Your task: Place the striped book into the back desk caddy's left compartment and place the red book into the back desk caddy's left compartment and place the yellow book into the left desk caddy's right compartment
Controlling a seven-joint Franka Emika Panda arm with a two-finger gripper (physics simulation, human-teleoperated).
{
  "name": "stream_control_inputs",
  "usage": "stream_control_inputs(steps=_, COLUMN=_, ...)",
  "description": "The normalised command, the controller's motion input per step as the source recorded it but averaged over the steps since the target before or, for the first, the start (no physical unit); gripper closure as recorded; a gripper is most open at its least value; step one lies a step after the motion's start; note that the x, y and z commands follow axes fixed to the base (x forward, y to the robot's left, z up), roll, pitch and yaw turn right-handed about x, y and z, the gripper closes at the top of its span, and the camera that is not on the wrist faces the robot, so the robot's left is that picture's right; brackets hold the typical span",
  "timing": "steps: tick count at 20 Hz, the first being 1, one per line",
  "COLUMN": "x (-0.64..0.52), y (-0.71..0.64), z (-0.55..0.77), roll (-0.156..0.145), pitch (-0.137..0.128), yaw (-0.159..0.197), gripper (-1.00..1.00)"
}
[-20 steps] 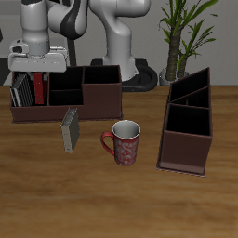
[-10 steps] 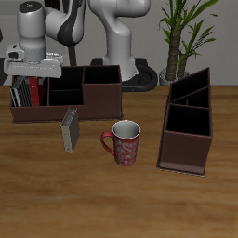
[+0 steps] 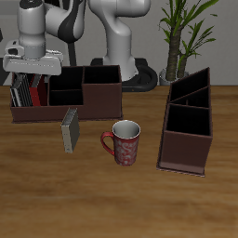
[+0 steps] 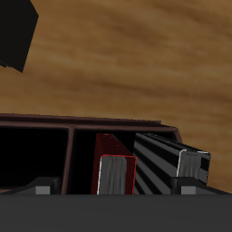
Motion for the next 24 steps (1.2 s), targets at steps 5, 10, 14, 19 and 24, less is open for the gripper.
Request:
stream_control_inputs(steps=5, x=0.08, y=0.10, z=0.29, roll=-0.027, pitch=-0.035, yaw=0.025, gripper=-1.00)
stream_control_inputs(steps=10, x=0.24, y=0.11, z=0.33, roll=-0.091, pitch=-0.045, yaw=-0.023, gripper=-1.00)
stream_control_inputs(steps=14, x=0.31, y=0.15, z=0.24, roll=-0.035, pitch=-0.025, yaw=0.016, gripper=-1.00)
stream_control_inputs(steps=19, x=0.46, y=0.35, z=0.35, roll=-0.044, pitch=-0.044, yaw=0.017, gripper=-1.00)
stream_control_inputs(steps=24, x=0.42, y=0.35, z=0.15, roll=0.035, pitch=0.004, yaw=-0.026, gripper=-1.00)
